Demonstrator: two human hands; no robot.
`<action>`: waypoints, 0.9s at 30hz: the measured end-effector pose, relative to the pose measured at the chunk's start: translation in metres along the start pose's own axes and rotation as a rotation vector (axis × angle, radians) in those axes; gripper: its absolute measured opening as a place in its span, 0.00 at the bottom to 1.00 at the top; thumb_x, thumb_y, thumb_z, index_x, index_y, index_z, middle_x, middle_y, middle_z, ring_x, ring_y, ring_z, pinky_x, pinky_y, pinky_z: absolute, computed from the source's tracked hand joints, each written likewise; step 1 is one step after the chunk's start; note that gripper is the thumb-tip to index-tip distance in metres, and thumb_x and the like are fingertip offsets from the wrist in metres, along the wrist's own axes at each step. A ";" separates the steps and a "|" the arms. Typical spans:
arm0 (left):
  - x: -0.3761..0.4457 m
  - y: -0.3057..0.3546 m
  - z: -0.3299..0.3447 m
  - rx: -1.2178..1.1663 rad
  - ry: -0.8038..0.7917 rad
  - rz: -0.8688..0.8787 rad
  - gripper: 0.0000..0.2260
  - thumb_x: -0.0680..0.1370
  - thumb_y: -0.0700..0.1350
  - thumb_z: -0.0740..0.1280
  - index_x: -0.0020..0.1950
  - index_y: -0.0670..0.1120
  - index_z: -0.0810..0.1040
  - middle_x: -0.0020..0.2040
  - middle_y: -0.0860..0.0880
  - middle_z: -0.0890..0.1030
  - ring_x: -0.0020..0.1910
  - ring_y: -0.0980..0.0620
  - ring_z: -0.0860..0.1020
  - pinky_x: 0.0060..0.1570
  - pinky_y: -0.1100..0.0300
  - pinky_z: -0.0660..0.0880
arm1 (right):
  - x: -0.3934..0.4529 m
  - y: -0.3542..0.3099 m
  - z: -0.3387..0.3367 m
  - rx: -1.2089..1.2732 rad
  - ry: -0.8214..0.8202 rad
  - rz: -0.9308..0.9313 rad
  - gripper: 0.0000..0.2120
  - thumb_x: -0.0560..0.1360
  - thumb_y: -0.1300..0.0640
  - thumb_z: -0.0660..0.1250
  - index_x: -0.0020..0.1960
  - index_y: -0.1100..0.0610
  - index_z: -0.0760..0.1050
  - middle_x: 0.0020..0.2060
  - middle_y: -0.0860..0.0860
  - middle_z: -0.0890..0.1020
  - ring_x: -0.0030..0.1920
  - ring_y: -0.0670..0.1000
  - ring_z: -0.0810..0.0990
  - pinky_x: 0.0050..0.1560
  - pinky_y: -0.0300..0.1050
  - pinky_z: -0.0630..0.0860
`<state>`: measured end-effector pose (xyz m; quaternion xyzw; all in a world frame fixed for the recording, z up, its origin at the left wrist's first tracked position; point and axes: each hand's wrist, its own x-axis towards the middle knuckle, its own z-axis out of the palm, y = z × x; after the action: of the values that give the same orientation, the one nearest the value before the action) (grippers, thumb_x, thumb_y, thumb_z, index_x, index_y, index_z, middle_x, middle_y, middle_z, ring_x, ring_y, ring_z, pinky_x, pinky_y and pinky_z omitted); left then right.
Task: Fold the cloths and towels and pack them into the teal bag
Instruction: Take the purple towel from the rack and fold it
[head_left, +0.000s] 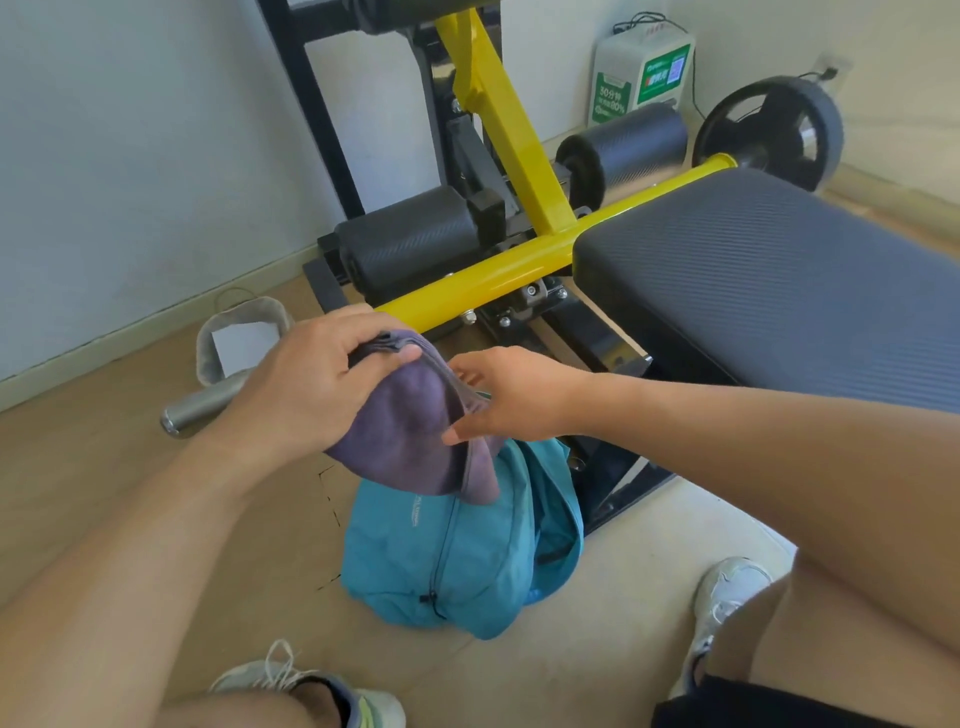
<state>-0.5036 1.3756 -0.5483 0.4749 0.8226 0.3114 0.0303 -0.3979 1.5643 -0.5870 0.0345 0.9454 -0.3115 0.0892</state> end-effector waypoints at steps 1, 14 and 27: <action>0.000 0.001 -0.001 0.010 0.017 0.012 0.05 0.80 0.56 0.63 0.51 0.64 0.79 0.45 0.59 0.80 0.49 0.60 0.77 0.49 0.59 0.73 | 0.001 0.000 0.002 -0.006 0.025 -0.002 0.23 0.73 0.45 0.75 0.63 0.55 0.77 0.58 0.50 0.82 0.57 0.53 0.80 0.59 0.52 0.77; 0.000 0.000 -0.005 0.049 0.180 -0.070 0.07 0.81 0.55 0.61 0.54 0.60 0.77 0.49 0.65 0.80 0.48 0.57 0.77 0.49 0.49 0.76 | 0.010 0.018 0.000 0.094 0.109 0.141 0.12 0.75 0.60 0.67 0.57 0.53 0.73 0.49 0.50 0.80 0.46 0.52 0.78 0.36 0.41 0.73; 0.002 0.000 -0.007 0.030 0.215 -0.087 0.06 0.83 0.47 0.65 0.55 0.52 0.81 0.46 0.55 0.83 0.47 0.59 0.77 0.47 0.70 0.70 | 0.017 0.036 0.006 0.067 -0.179 0.092 0.22 0.70 0.51 0.78 0.62 0.52 0.80 0.54 0.48 0.85 0.53 0.50 0.83 0.57 0.50 0.81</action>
<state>-0.5070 1.3740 -0.5419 0.4030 0.8455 0.3465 -0.0517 -0.4093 1.5901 -0.6156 0.0528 0.9201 -0.3406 0.1863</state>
